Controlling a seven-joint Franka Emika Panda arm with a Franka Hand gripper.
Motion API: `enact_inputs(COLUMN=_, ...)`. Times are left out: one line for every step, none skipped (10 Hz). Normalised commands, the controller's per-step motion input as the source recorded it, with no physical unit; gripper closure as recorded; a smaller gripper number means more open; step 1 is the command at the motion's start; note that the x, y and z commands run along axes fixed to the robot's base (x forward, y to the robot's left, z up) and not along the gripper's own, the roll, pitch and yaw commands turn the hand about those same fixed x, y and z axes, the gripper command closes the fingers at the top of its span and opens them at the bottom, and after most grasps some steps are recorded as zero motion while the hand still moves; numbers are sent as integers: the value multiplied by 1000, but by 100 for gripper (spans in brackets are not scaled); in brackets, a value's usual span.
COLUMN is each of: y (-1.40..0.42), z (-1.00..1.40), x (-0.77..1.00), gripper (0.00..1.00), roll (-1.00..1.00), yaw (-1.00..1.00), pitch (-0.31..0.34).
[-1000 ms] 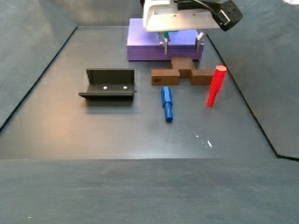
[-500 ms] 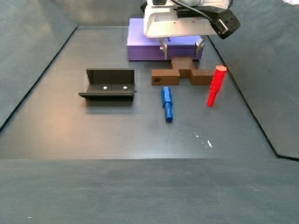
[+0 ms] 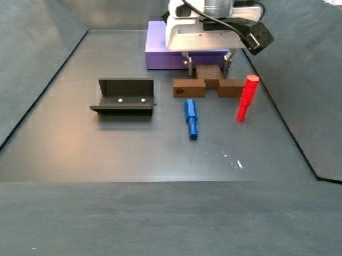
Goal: Pick up the brown object. Move up. Place the brown object on the fixture. Regrasp the brown object. Move to above the board. Insert the brown object.
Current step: Pick up the brown object.
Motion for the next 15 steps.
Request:
enact_inputs(y=0, z=-117, x=0, gripper=0, roll=0, yaw=-51, pitch=-19)
enact_inputs(y=0, z=-120, x=0, gripper=0, roll=0, yaw=-57, pitch=-26)
enact_inputs(y=0, z=-129, x=0, gripper=0, roll=0, yaw=-54, pitch=-27)
enact_inputs(y=0, z=0, x=0, gripper=0, roll=0, yaw=-49, pitch=0)
enact_inputs(y=0, z=0, x=0, gripper=0, roll=0, yaw=0, pitch=0)
enact_inputs(y=0, z=0, x=0, gripper=100, roll=0, yaw=0, pitch=0)
enact_inputs(y=0, z=0, x=0, gripper=100, roll=0, yaw=0, pitch=0)
enact_inputs(y=0, z=0, x=0, gripper=100, roll=0, yaw=0, pitch=0)
enact_inputs(y=0, z=0, x=0, gripper=100, roll=0, yaw=0, pitch=0)
enact_inputs(y=0, z=0, x=0, gripper=100, roll=0, yaw=0, pitch=0)
enact_inputs(y=0, z=0, x=0, gripper=100, roll=0, yaw=0, pitch=0)
enact_inputs(y=0, z=0, x=0, gripper=100, roll=0, yaw=0, pitch=0)
enact_inputs(y=0, z=0, x=0, gripper=100, roll=0, yaw=0, pitch=0)
enact_inputs(y=0, z=0, x=0, gripper=100, roll=0, yaw=0, pitch=0)
enact_inputs(y=0, z=0, x=0, gripper=100, roll=0, yaw=0, pitch=0)
